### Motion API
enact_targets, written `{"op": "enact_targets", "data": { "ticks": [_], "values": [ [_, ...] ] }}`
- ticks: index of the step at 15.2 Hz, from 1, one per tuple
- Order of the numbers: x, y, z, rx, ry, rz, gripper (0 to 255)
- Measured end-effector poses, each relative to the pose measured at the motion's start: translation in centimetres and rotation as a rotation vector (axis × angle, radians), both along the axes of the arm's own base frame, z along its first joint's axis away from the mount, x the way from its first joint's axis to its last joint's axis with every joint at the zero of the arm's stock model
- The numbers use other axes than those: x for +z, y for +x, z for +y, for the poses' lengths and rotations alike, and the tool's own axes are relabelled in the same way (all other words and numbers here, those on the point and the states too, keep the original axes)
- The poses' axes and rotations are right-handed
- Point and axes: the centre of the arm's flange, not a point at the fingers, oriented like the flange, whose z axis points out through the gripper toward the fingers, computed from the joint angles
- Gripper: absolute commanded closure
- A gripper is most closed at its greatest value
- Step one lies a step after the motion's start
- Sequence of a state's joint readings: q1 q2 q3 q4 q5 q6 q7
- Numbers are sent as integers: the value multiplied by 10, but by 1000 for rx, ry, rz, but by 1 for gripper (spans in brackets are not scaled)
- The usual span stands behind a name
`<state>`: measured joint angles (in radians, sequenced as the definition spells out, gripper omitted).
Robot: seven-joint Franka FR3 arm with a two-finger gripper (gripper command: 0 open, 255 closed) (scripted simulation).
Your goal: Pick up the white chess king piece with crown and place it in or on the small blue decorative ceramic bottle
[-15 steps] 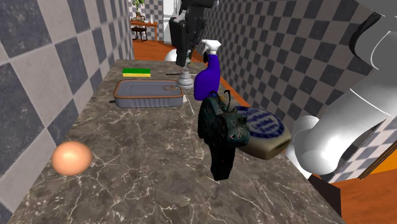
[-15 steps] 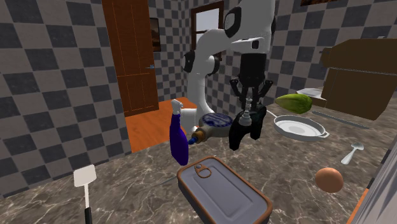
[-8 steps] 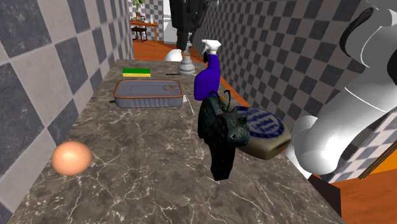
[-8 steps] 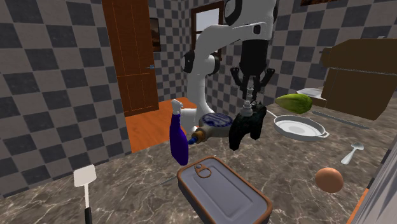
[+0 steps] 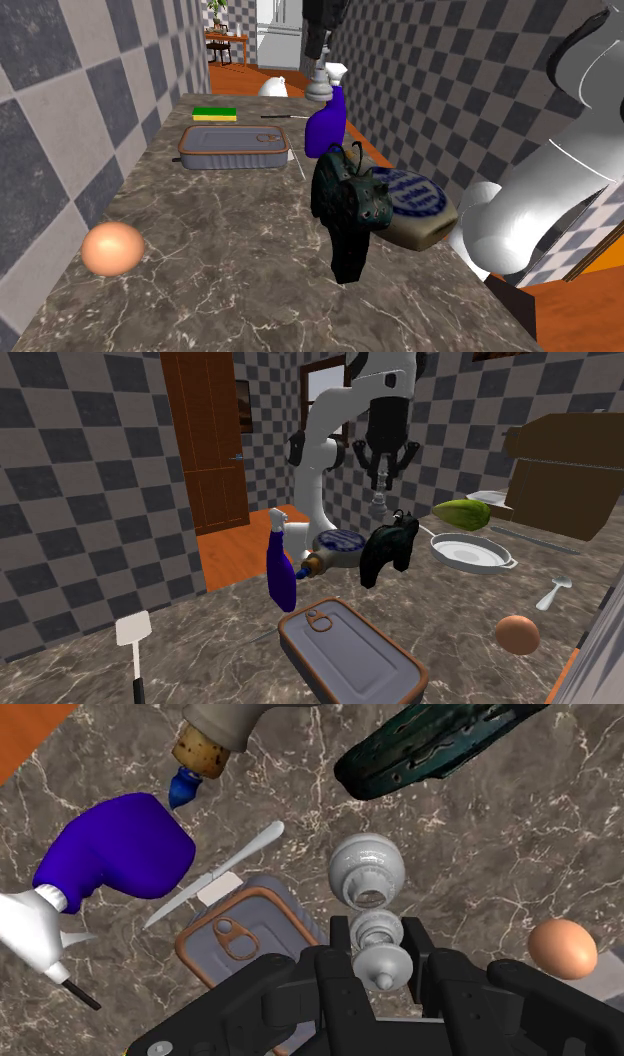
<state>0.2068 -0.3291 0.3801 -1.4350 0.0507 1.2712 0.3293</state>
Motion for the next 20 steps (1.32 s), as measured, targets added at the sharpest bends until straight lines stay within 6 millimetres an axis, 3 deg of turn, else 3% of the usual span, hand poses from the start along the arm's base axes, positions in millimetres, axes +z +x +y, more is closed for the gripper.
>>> {"op": "enact_targets", "data": {
  "ticks": [13, 15, 20],
  "values": [
    [16, -131, -116, 0, 1, 0, 255],
    [12, -140, -121, 0, 1, -1, 255],
    [-13, -140, -125, 0, 0, 1, 255]
  ]
}}
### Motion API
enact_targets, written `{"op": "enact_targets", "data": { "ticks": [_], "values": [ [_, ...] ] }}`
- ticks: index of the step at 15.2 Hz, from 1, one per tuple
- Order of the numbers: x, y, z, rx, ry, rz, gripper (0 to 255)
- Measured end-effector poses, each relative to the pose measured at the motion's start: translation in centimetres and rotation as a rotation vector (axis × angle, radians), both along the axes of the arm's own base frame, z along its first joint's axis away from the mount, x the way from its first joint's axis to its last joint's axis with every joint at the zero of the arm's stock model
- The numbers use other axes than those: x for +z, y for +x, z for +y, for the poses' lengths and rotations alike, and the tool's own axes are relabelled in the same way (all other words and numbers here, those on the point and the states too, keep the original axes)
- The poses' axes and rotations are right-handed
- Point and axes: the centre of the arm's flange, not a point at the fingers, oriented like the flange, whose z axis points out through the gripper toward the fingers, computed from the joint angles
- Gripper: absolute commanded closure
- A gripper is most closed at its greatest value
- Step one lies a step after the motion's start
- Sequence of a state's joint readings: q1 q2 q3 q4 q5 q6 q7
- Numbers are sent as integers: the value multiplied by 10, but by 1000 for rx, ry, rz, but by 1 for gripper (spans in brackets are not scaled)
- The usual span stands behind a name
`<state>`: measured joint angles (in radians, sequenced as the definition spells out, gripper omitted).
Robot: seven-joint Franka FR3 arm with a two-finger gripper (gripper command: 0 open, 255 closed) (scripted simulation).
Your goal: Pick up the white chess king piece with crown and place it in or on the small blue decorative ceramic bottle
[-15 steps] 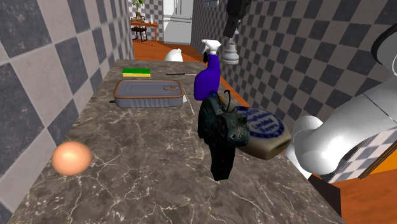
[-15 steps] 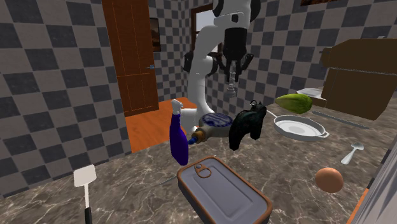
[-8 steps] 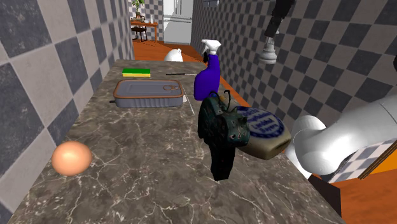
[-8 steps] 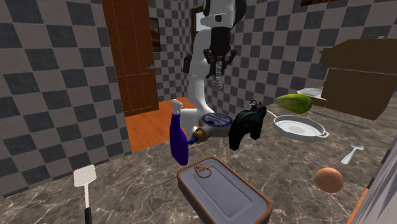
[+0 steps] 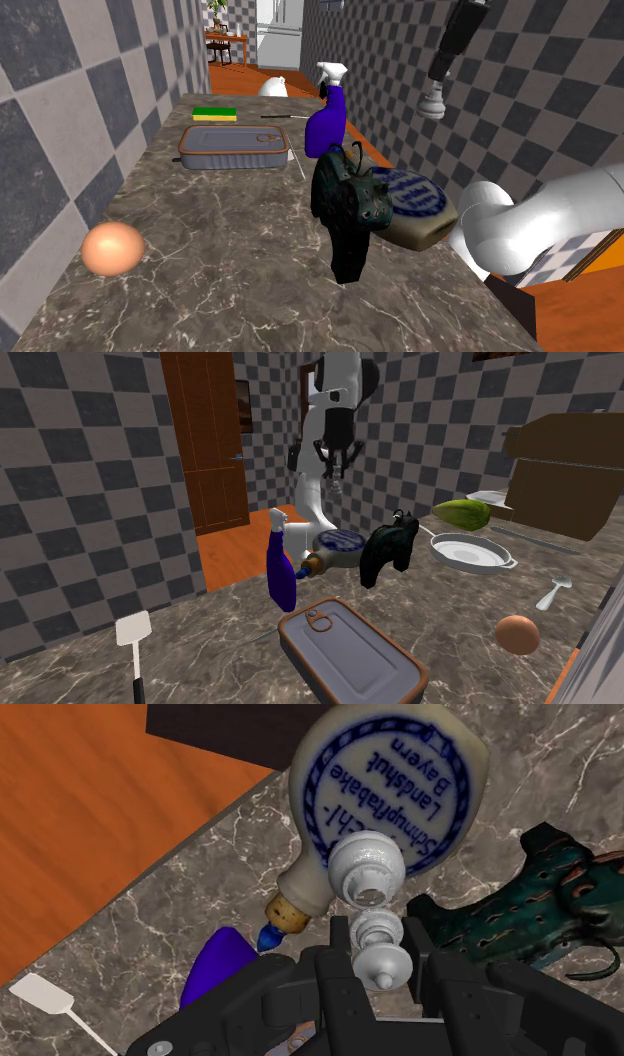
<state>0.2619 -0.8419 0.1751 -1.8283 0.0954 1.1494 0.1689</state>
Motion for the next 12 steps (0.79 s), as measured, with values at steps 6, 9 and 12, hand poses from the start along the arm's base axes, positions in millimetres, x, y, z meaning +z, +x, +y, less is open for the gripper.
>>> {"op": "enact_targets", "data": {
  "ticks": [6, 9, 12],
  "values": [
    [-32, -2, 1, 0, 0, 0, 255],
    [-48, -1, 1, 0, 0, 0, 255],
    [-60, -2, 0, 0, 0, 0, 255]
  ]
}}
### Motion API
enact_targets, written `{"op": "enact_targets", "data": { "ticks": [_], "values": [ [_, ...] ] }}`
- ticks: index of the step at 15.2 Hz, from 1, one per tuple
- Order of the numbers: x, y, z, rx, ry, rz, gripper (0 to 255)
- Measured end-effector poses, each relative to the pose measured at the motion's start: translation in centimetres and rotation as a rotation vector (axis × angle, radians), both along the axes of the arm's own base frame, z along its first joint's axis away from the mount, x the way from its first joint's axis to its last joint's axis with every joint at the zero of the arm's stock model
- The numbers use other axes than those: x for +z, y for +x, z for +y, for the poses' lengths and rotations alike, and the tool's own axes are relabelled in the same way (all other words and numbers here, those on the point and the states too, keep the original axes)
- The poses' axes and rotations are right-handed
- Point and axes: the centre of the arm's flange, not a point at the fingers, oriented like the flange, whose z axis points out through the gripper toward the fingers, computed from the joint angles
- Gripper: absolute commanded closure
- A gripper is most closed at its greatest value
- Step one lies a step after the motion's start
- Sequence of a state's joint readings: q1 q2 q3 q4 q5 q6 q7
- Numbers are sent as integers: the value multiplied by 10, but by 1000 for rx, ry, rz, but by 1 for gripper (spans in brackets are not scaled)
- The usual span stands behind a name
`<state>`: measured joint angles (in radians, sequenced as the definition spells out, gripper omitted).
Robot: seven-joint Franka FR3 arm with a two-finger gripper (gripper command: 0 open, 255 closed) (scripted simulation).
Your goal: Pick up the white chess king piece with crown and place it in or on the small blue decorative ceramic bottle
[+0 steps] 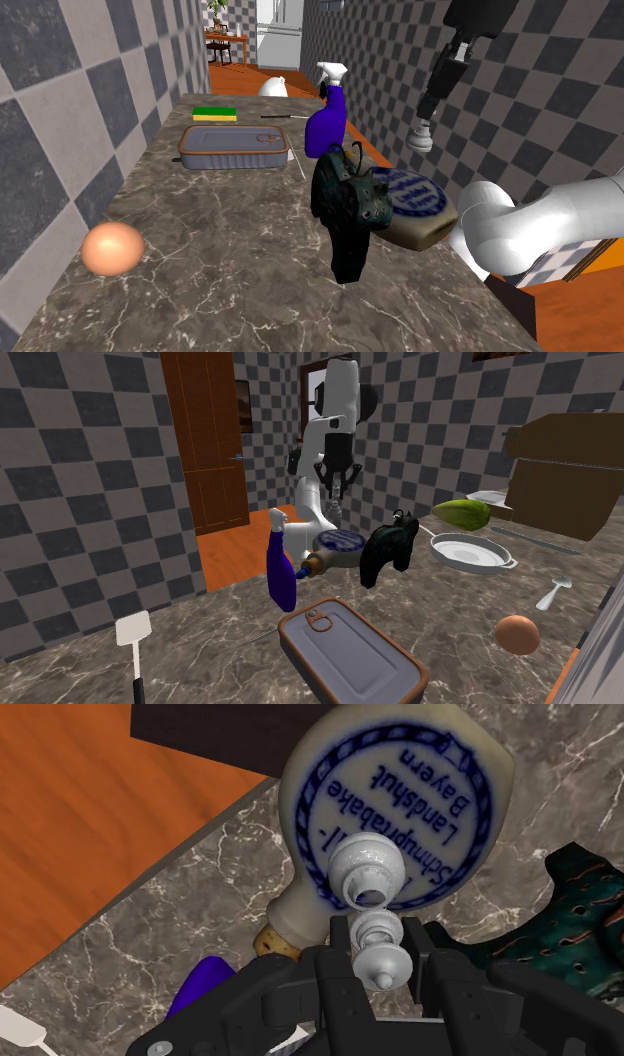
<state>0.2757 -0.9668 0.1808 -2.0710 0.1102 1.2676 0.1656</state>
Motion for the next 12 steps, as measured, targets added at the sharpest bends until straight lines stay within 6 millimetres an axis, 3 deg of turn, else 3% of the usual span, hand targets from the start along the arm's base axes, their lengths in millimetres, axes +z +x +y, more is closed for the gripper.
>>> {"op": "enact_targets", "data": {
  "ticks": [6, 7, 12],
  "values": [
    [-1, 0, 0, 0, 0, 0, 255],
    [-1, 0, 0, 0, 0, 0, 0],
    [-1, 0, 0, 0, 0, 0, 0]
  ]
}}
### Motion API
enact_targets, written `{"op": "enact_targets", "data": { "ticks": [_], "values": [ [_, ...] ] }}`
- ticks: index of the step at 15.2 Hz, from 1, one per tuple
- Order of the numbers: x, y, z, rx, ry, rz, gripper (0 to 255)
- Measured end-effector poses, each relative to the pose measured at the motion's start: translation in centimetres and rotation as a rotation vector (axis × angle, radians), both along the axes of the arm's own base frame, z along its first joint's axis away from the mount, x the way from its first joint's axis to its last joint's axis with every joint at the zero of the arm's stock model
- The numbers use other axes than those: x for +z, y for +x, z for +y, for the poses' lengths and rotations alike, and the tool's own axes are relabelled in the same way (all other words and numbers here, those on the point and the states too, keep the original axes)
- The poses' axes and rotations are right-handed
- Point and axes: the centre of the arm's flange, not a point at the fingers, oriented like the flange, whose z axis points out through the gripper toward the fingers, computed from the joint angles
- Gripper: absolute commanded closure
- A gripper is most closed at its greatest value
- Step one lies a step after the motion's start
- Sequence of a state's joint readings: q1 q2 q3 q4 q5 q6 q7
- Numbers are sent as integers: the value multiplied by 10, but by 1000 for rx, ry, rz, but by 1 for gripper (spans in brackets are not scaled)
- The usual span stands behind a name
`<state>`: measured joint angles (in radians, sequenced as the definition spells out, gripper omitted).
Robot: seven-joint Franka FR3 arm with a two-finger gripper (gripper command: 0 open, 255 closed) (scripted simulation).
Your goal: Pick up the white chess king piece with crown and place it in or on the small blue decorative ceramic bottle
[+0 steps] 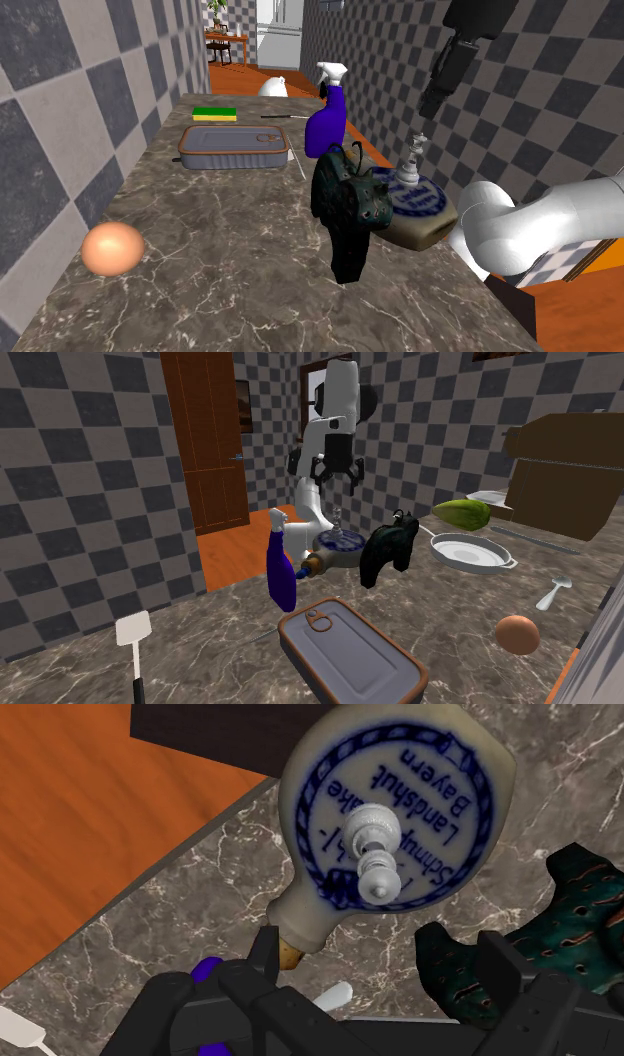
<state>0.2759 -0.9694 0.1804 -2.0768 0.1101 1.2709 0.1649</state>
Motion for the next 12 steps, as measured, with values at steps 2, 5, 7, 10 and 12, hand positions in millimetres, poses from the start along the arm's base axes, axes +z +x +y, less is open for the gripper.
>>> {"op": "enact_targets", "data": {
  "ticks": [2, 5, 7, 10, 12],
  "values": [
    [6, 0, 0, 0, 0, 0, 0],
    [39, -6, -1, 0, 0, 0, 0],
    [47, -8, -1, 0, 0, 0, 0],
    [49, -8, -1, 0, 0, 0, 0],
    [49, -8, -1, 0, 0, 0, 0]
  ]
}}
